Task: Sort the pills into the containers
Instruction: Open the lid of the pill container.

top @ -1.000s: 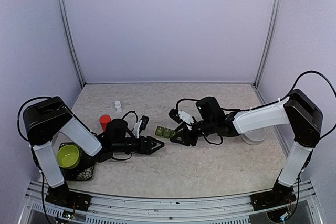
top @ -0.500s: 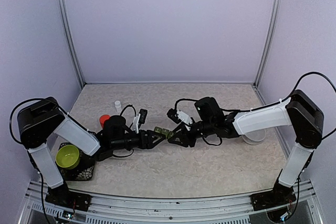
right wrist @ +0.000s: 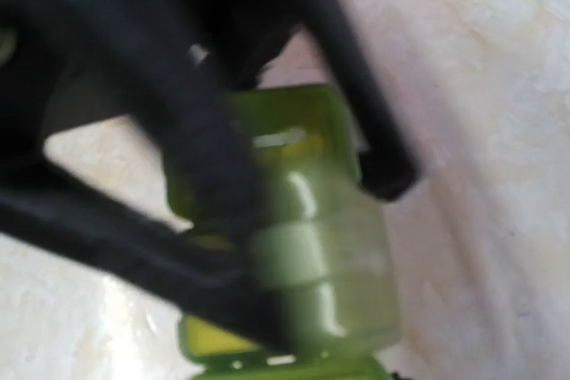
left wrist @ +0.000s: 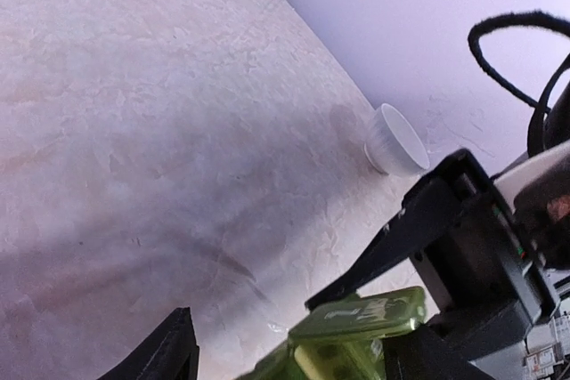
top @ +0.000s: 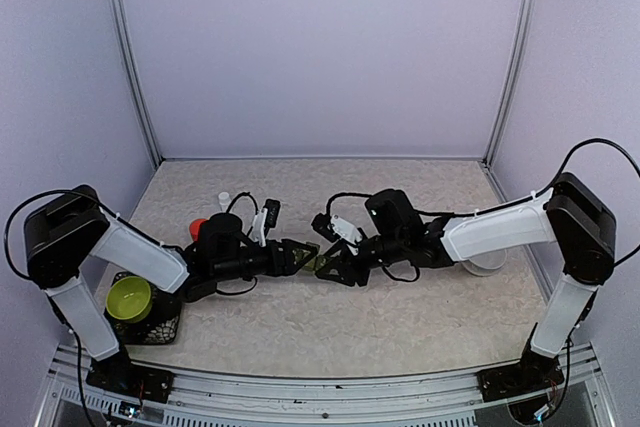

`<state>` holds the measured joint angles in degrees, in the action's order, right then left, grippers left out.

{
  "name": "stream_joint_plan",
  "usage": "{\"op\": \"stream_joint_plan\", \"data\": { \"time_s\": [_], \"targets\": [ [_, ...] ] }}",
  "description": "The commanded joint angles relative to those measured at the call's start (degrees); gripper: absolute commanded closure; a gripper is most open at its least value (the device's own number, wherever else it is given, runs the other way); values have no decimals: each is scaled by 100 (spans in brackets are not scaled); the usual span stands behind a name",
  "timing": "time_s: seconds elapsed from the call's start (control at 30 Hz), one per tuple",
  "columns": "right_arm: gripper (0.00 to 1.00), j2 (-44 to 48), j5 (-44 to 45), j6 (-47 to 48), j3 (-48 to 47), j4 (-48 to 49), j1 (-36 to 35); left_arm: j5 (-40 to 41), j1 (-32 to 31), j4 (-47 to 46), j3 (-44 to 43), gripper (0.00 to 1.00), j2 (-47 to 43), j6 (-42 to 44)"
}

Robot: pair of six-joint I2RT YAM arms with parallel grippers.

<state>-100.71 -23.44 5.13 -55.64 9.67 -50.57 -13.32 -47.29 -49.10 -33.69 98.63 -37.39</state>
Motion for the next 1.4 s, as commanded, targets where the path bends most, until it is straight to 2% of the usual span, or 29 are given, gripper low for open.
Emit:
{"op": "stream_joint_plan", "data": {
  "time_s": [0.0,0.57,1.07,1.37],
  "targets": [
    [61,134,96,236,-40,-53,-156,348,-35,874,-481,30,-311,214],
    [61,543,528,831,136,-157,-413,303,-12,1909,-874,31,-323,310],
    [61,557,753,1234,173,-389,-559,-524,275,1920,-958,30,-318,153],
    [62,706,715,1389,221,-469,-638,-900,458,2290,-1096,30,-273,344]
  ]
}}
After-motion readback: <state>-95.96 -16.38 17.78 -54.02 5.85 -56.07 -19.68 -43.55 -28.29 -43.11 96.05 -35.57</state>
